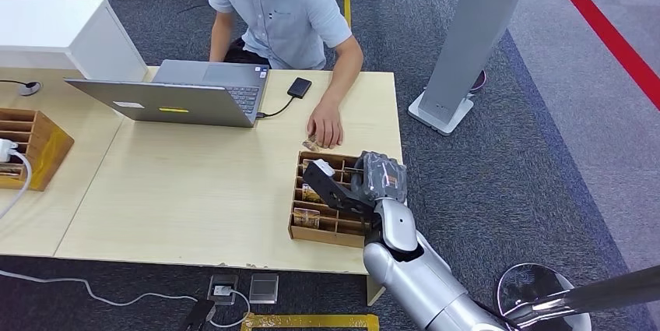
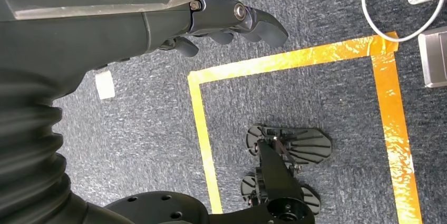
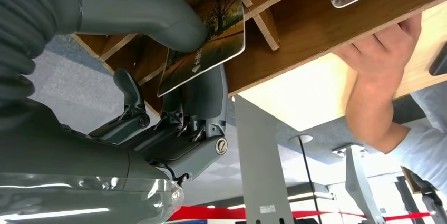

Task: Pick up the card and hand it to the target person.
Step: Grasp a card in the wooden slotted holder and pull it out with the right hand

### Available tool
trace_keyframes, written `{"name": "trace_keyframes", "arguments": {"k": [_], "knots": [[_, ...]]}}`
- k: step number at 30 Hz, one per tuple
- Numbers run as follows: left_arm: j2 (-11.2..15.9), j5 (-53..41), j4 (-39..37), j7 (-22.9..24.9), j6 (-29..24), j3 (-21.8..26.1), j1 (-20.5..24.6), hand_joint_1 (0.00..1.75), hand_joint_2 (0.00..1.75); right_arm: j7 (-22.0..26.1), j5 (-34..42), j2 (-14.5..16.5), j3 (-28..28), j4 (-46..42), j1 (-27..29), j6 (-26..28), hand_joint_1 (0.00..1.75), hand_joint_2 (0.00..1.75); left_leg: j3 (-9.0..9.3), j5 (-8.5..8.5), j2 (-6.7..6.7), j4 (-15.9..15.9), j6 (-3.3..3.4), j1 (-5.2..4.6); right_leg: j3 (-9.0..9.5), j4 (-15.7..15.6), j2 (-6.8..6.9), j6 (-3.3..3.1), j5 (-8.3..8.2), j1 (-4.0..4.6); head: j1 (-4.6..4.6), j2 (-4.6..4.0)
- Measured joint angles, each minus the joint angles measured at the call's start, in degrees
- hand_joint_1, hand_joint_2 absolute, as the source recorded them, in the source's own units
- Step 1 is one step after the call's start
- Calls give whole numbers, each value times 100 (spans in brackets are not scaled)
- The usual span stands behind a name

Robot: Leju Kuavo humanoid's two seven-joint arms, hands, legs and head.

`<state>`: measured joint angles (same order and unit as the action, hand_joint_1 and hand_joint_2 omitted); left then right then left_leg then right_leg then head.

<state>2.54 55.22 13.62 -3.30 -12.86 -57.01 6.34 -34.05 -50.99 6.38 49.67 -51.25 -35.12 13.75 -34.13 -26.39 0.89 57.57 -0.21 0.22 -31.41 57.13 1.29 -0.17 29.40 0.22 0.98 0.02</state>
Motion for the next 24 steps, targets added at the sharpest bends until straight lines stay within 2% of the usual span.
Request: {"name": "trace_keyframes", "arguments": {"k": [5, 10, 20, 24], "knots": [[0, -37, 0, 0, 1, -1, 0, 0, 175, 15, -4, 2, 1, 0, -2, 3, 138, 175, 0, 0, 0, 0, 0, 0, 0, 0, 0, 0, 0, 0, 1, 0], [0, -66, 0, 0, 1, -1, 1, 0, 175, 22, -2, 5, 1, 0, -10, 8, 150, 175, 2, 0, 0, 0, 0, 0, 2, 0, 0, 0, 0, 0, 2, 0], [0, -58, 0, -11, -104, -3, -1, 0, 175, 140, 13, -3, -23, -35, 19, 79, 150, 175, 1, 2, 0, 0, 1, 0, 1, 0, 0, -2, -2, 0, -1, 1], [0, -14, 0, -24, -104, -3, -11, 0, 175, 133, 74, -93, -110, -428, 107, 85, 150, 175, 0, 2, 0, 0, 1, 0, -2, 0, 0, -2, -2, 0, 1, 0]]}}
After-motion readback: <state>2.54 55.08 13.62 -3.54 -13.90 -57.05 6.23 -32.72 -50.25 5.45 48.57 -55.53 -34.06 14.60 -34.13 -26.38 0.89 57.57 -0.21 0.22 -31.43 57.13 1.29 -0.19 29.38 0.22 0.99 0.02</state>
